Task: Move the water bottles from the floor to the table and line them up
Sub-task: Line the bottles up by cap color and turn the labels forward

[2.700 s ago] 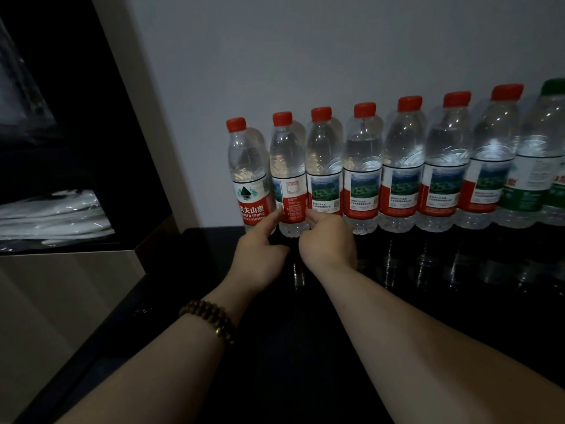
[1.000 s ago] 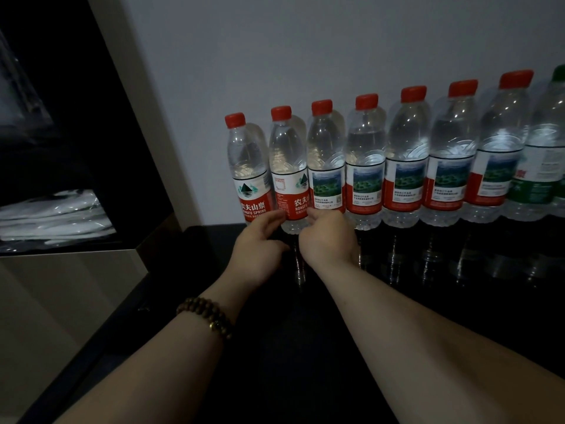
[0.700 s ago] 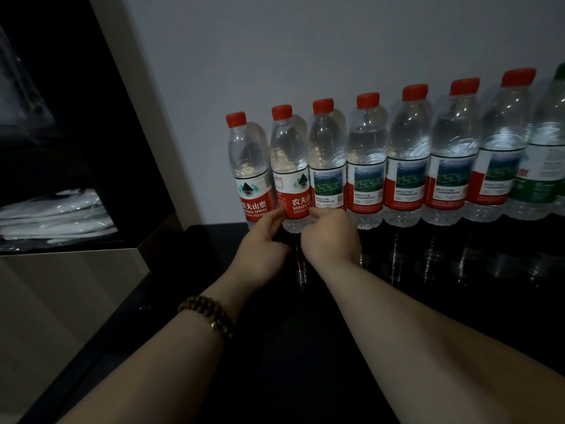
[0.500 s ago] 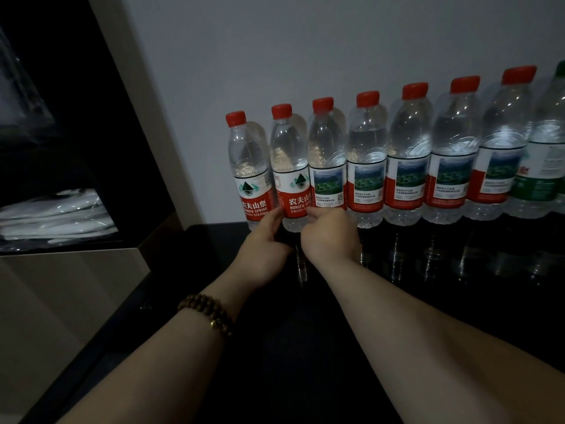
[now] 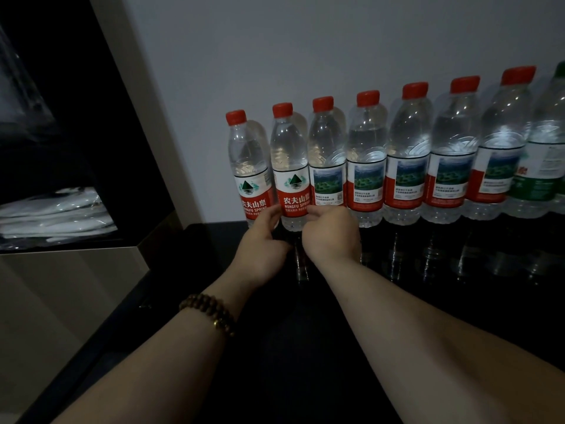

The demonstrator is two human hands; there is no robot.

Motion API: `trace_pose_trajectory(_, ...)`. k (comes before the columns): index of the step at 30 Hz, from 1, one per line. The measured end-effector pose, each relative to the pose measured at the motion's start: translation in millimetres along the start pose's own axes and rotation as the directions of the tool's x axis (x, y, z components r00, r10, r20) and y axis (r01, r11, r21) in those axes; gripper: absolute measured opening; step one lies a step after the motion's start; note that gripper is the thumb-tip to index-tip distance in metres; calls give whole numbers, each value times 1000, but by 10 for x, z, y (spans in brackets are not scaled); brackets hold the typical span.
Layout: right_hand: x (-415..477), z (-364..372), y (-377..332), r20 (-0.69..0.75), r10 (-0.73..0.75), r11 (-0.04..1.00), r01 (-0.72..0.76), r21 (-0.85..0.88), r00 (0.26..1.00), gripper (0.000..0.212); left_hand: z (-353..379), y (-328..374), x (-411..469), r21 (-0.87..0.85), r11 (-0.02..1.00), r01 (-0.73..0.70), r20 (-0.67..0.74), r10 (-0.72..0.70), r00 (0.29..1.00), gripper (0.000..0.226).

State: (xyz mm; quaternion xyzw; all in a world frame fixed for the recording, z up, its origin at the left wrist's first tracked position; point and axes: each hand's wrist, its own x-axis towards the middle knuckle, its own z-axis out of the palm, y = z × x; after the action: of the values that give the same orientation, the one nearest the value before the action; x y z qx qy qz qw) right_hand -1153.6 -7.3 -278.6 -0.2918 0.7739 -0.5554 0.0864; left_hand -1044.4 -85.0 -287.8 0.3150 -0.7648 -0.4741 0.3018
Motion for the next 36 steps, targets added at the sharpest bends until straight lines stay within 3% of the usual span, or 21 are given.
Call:
trace_pose_trajectory(3, 4, 6, 11, 8, -3, 1000, 4, -6, 1000, 45, -14, -20, 6, -23, 1000, -15, -95, 13, 995, 77)
trace_pose_trajectory(7, 10, 3, 10, 27, -14, 1000, 15, -13, 1000, 46, 0, -19, -3, -81, 997, 15, 16, -14, 1000, 79)
trace_pose_trajectory(13, -17, 0, -6, 28, -5, 1000, 5, 15, 1000, 43, -5, -16, 13, -20, 999, 44, 66, -42, 997, 88)
trace_pose_trajectory(28, -16, 15, -21, 29, 1, 1000, -1, 5, 1000, 42, 10, -4, -14, -7, 1000, 4, 14, -4, 1000, 86)
trace_pose_trajectory(31, -14, 14, -13, 38, 0, 1000, 0, 9, 999, 43, 11, -2, -20, -26, 1000, -12, -69, 10, 998, 77)
trace_pose_trajectory(34, -8, 14, 4, 42, -9, 1000, 9, 13, 999, 43, 25, 14, -38, -89, 996, -4, -298, -23, 954, 48)
trace_pose_trajectory(36, -1, 16, 15, 41, -13, 1000, 12, 14, 999, 43, 13, 24, -44, -42, 999, 14, -449, -31, 893, 39)
